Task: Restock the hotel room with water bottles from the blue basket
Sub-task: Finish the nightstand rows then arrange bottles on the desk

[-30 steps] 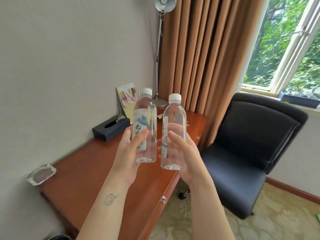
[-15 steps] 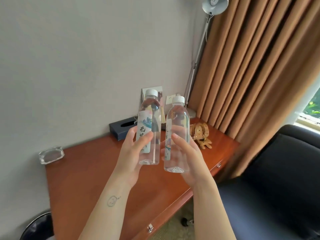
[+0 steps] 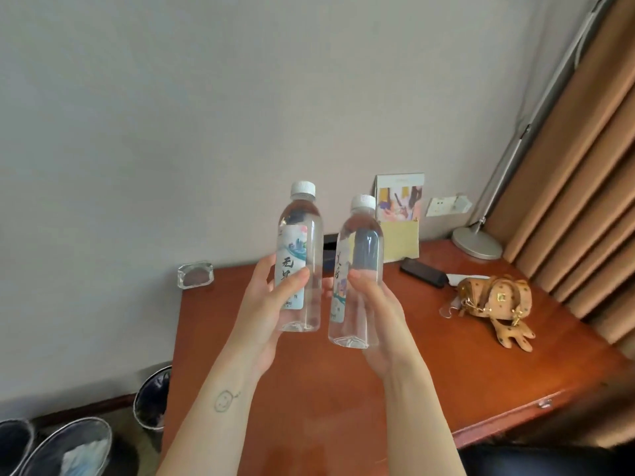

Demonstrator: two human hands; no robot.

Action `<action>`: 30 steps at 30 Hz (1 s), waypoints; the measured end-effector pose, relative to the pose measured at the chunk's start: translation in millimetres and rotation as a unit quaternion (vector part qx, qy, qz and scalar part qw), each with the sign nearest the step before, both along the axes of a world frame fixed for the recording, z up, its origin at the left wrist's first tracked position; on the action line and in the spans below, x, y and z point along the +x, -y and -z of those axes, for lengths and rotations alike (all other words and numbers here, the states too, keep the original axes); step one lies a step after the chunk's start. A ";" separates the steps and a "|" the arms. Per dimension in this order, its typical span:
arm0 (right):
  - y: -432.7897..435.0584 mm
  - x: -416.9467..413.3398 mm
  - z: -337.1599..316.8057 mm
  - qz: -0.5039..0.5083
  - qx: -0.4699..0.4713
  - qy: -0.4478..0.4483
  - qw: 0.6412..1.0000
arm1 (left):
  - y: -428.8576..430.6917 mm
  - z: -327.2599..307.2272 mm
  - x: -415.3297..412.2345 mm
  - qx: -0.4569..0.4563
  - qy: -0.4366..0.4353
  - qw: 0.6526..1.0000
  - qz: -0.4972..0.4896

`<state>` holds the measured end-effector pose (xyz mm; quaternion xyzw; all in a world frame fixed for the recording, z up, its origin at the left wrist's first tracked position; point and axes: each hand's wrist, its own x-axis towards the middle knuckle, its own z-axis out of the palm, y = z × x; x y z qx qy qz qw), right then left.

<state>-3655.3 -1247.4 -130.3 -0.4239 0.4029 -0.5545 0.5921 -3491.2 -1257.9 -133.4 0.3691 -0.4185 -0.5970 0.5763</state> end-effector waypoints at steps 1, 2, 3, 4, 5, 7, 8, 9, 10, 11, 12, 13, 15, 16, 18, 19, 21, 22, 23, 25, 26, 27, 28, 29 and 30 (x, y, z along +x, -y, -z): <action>9.2 4.0 1.0 0.000 -0.003 -0.002 1.000 | 7.8 2.2 3.8 0.003 0.002 1.000 -0.011; 20.2 7.8 2.2 0.002 -0.009 -0.011 1.000 | 17.3 3.9 7.9 0.004 0.004 1.000 -0.018; 30.4 11.3 3.4 0.003 -0.018 -0.024 1.000 | 26.4 5.5 11.9 0.004 0.008 1.000 -0.025; 38.8 13.9 4.5 0.002 -0.028 -0.038 0.999 | 33.7 6.8 15.9 0.004 0.015 0.999 -0.033; 50.0 16.1 6.0 -0.003 -0.038 -0.050 0.998 | 43.5 8.7 19.2 0.004 0.023 0.999 -0.041; 70.2 20.9 9.8 -0.023 -0.056 -0.067 0.996 | 60.2 14.0 26.8 0.010 0.028 0.998 -0.051; 80.1 24.2 12.0 -0.032 -0.062 -0.067 0.995 | 68.2 16.7 31.2 0.013 0.026 0.998 -0.052; 88.1 27.6 14.4 -0.040 -0.063 -0.062 0.995 | 74.0 19.0 35.2 0.016 0.025 0.998 -0.053; 98.6 32.5 18.2 -0.048 -0.058 -0.054 0.996 | 81.7 22.4 40.5 0.018 0.026 0.998 -0.055; 107.8 37.3 21.6 -0.057 -0.050 -0.047 0.996 | 88.3 25.9 44.9 0.018 0.031 0.998 -0.056; 117.6 43.1 25.3 -0.069 -0.038 -0.044 0.996 | 94.6 29.7 49.5 0.019 0.037 0.997 -0.057; 126.4 49.0 28.2 -0.081 -0.027 -0.039 0.996 | 99.9 32.7 53.9 0.022 0.046 0.997 -0.057; 143.4 61.5 32.8 -0.096 -0.015 -0.038 0.995 | 110.5 38.1 63.5 0.028 0.059 0.996 -0.058; 151.2 67.4 34.6 -0.098 -0.014 -0.044 0.994 | 116.1 40.9 68.4 0.029 0.063 0.996 -0.059; 169.1 78.5 39.2 -0.099 -0.008 -0.066 0.993 | 129.1 45.1 77.1 0.036 0.069 0.995 -0.066; 176.7 82.8 41.0 -0.097 -0.004 -0.076 0.992 | 134.7 46.5 80.9 0.040 0.071 0.994 -0.070; 196.8 92.2 47.8 -0.101 0.001 -0.079 0.992 | 150.7 52.9 90.5 0.047 0.073 0.993 -0.080; 206.1 97.3 52.0 -0.104 0.000 -0.075 0.992 | 157.9 56.5 95.7 0.053 0.078 0.992 -0.089; 215.5 101.8 55.6 -0.105 -0.003 -0.070 0.992 | 165.4 59.1 100.8 0.058 0.086 0.990 -0.098; 235.3 109.8 62.2 -0.103 -0.008 -0.071 0.992 | 180.8 63.2 109.6 0.067 0.097 0.986 -0.114; 246.6 113.5 66.4 -0.104 -0.014 -0.083 0.991 | 189.2 66.0 113.6 0.071 0.104 0.984 -0.125; 258.7 116.5 72.7 -0.107 -0.016 -0.100 0.989 | 197.7 70.5 116.9 0.076 0.112 0.981 -0.136; 270.0 118.6 79.0 -0.111 -0.016 -0.118 0.987 | 205.5 75.8 120.1 0.081 0.124 0.978 -0.147; 280.2 120.5 84.7 -0.116 -0.014 -0.135 0.984 | 212.8 81.7 123.6 0.082 0.140 0.974 -0.156; 292.4 121.7 92.9 -0.121 -0.009 -0.150 0.981 | 222.4 91.2 126.5 0.083 0.157 0.970 -0.163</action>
